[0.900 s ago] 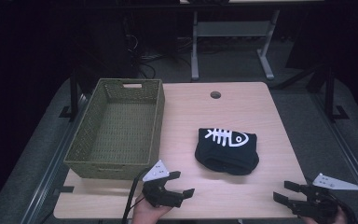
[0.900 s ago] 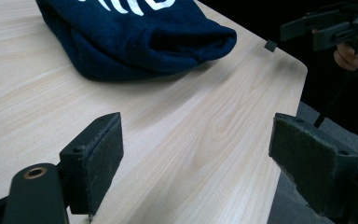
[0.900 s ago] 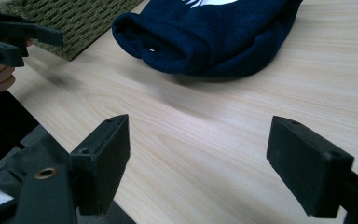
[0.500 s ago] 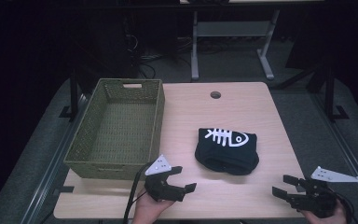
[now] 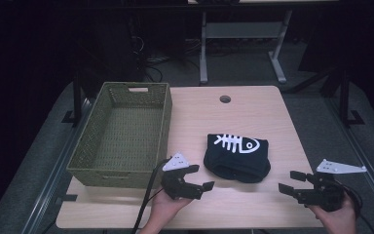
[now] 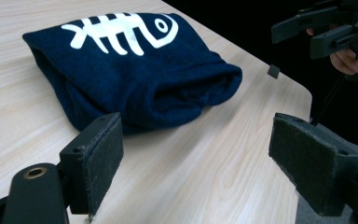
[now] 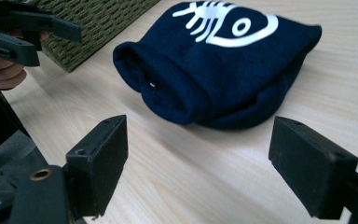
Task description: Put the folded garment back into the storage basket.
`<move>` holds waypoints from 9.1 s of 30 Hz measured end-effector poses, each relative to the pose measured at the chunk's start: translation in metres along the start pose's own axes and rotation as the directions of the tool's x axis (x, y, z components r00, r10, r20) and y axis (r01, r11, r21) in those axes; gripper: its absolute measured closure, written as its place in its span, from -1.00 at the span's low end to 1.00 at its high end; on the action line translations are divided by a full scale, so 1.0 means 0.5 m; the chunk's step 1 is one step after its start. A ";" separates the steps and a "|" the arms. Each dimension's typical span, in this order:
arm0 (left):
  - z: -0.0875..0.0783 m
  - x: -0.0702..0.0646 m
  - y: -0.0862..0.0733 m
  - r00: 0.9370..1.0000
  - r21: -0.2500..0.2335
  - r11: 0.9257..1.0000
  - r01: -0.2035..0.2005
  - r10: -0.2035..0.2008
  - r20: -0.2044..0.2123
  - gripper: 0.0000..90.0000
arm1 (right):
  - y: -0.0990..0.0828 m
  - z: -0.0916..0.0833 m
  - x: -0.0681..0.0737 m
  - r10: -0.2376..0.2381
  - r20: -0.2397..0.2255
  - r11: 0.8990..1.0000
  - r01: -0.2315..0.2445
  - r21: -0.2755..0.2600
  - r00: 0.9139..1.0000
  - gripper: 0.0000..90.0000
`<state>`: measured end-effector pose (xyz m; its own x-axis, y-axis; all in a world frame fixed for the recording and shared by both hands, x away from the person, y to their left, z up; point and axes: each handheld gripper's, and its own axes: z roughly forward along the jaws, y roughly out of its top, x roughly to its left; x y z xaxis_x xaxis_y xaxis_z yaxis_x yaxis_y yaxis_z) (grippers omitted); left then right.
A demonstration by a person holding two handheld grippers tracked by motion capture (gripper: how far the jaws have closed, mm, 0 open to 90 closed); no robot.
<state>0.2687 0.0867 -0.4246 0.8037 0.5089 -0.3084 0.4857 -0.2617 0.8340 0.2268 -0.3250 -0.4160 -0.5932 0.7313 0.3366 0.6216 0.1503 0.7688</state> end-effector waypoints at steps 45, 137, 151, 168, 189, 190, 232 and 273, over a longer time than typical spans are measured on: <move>0.165 0.144 0.056 0.962 0.100 0.970 0.223 -0.203 -0.180 -0.55 | 0.115 0.180 -0.133 0.143 0.020 0.977 -0.145 0.157 0.989 -0.41; 0.088 0.094 0.171 0.971 0.008 0.973 0.232 -0.232 0.052 0.50 | 0.171 0.080 -0.071 0.255 -0.167 0.966 -0.260 -0.008 0.952 0.60; 0.047 0.103 0.193 0.969 -0.015 0.970 0.241 -0.239 0.061 0.48 | 0.204 0.076 -0.046 0.240 -0.216 0.967 -0.252 -0.033 0.947 0.60; -0.003 0.125 0.209 0.964 -0.041 0.964 0.261 -0.258 0.069 0.48 | 0.245 0.094 -0.018 0.231 -0.261 0.967 -0.250 -0.042 0.937 0.60; -0.086 0.152 0.226 0.964 -0.065 0.962 0.264 -0.260 0.057 0.46 | 0.304 0.128 0.033 0.207 -0.289 0.973 -0.227 -0.036 0.935 0.60; -0.092 0.155 0.226 0.963 -0.065 0.962 0.265 -0.262 0.055 0.46 | 0.308 0.132 0.037 0.204 -0.291 0.974 -0.223 -0.036 0.935 0.60; -0.266 0.237 0.207 0.946 -0.138 0.937 0.320 -0.323 -0.004 0.43 | 0.412 0.272 0.147 0.174 -0.360 0.981 -0.193 -0.017 0.916 0.58; -0.387 0.290 0.173 0.926 -0.167 0.920 0.354 -0.370 -0.076 0.42 | 0.458 0.383 0.241 0.140 -0.385 0.989 -0.147 0.012 0.912 0.57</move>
<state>0.3605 0.2967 -0.3085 0.5382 0.6303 -0.5595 0.6741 0.0765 0.7346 0.3958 -0.0750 -0.3035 -0.6508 0.4321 0.6243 0.7081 0.0486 0.7044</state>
